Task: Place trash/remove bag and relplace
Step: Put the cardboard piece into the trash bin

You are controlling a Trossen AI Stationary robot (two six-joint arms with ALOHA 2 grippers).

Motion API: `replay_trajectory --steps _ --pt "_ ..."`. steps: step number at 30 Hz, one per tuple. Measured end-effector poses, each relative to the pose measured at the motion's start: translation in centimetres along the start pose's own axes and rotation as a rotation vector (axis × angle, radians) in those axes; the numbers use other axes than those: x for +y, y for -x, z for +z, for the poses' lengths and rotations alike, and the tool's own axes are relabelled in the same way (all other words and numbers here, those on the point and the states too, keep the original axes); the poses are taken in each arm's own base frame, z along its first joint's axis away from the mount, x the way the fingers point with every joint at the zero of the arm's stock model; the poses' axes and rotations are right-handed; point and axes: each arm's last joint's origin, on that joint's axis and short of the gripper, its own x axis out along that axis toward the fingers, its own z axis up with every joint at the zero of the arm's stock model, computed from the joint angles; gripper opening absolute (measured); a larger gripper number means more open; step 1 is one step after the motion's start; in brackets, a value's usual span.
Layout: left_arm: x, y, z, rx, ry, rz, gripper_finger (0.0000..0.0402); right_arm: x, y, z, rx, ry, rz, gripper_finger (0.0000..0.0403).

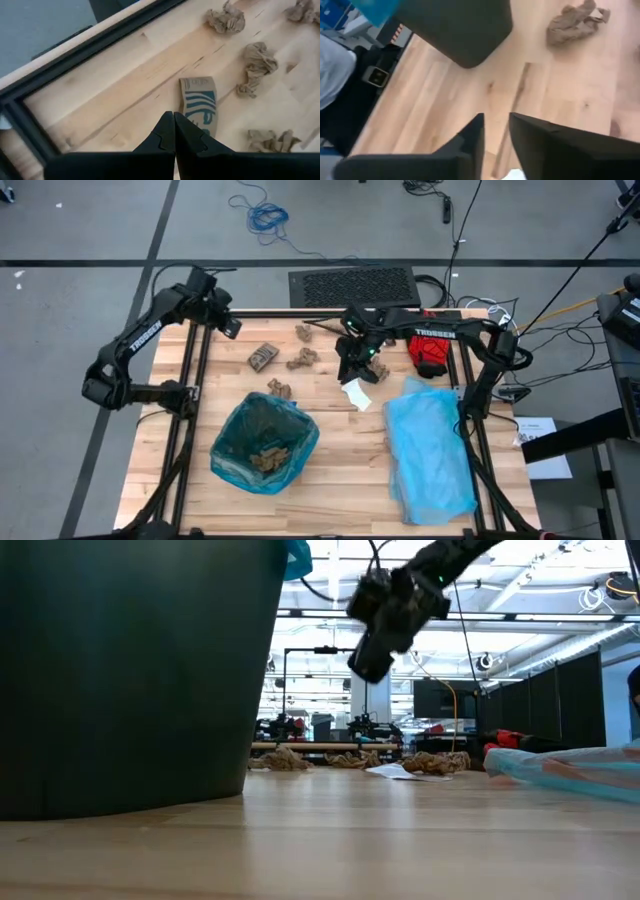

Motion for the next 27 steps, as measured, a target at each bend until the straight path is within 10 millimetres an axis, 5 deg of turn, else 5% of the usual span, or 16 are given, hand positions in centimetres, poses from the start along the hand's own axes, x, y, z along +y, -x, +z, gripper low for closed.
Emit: replay_trajectory --steps 6,14,27 --pt "0.1 -2.5 -0.7 0.037 0.02 -0.08 0.0 -2.1 0.5 -1.8 -0.064 0.037 -0.059 0.0005" --pt "-0.8 -6.1 -1.5 0.064 0.033 -0.113 0.0 -4.5 3.1 -2.0 -0.162 0.039 -0.161 0.0001" --pt "-3.1 -7.0 -0.4 -0.008 0.03 -0.207 0.0018 -5.2 2.8 -4.5 -0.125 -0.001 -0.161 0.0001"
